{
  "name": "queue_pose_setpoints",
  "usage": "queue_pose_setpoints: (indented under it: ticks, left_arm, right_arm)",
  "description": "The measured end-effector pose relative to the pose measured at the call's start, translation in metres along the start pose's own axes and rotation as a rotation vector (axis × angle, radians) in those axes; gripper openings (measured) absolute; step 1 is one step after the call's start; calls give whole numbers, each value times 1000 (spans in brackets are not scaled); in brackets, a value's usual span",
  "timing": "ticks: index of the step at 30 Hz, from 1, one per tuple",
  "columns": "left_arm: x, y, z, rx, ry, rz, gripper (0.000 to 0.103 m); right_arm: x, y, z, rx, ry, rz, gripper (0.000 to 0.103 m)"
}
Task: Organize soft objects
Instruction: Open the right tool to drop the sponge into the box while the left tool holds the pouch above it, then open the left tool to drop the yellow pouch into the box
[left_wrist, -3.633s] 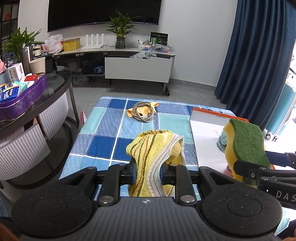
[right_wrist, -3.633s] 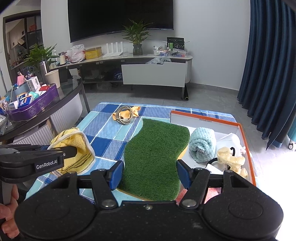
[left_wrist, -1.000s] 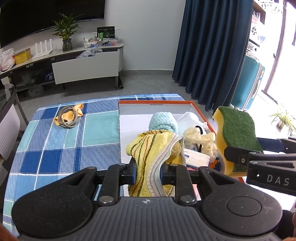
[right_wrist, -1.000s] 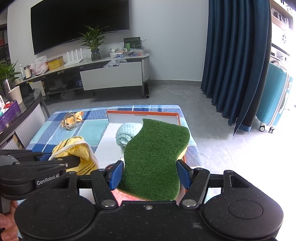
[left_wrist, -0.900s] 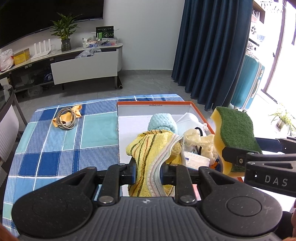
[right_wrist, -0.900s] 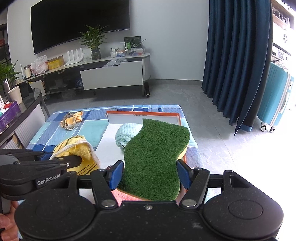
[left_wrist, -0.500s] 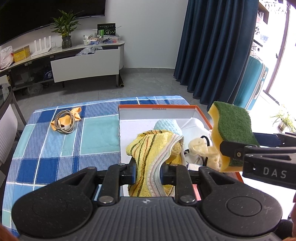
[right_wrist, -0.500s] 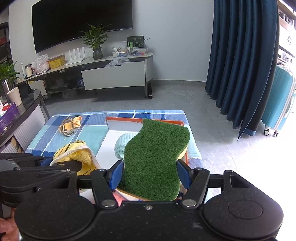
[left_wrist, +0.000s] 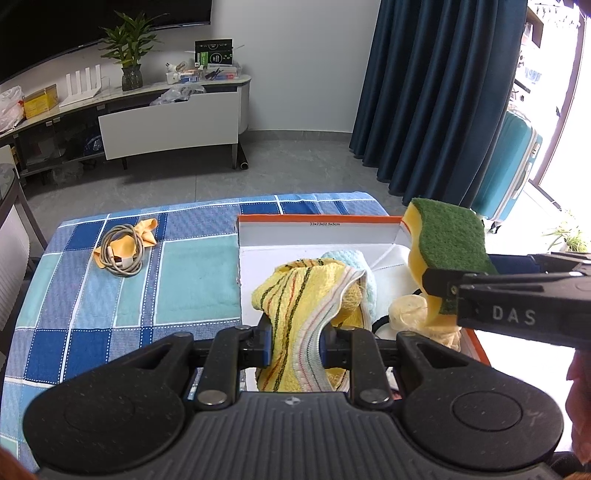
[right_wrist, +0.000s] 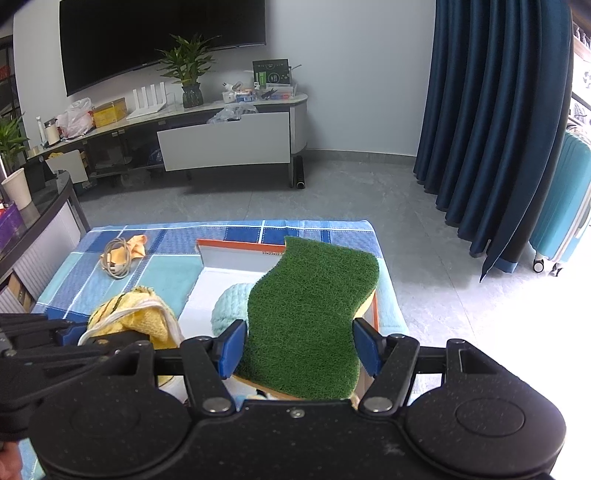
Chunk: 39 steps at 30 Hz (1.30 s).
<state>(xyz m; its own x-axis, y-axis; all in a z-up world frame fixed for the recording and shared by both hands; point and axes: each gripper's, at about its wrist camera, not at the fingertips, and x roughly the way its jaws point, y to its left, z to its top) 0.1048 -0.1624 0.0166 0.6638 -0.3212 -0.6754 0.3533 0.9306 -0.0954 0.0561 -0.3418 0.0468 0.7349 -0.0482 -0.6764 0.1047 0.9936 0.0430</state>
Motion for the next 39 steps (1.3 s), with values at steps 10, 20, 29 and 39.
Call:
queue_pose_setpoints:
  ticks: [10,20,29,39]
  left_arm:
    - [11,2,4,-3,16,-1,24]
    - [20,9,16,-6,11,14,24]
    - [38,14,33,-4,16,18,24]
    - [67,13,64,18,15,-22,27]
  right_arm:
    - [19,-4,9,-1,19,0,75]
    - [28,-8,15,-9,25,0,76]
    - [28,-14,15,-3,4,2,80]
    - [12,-22,11,34,-50,8,80]
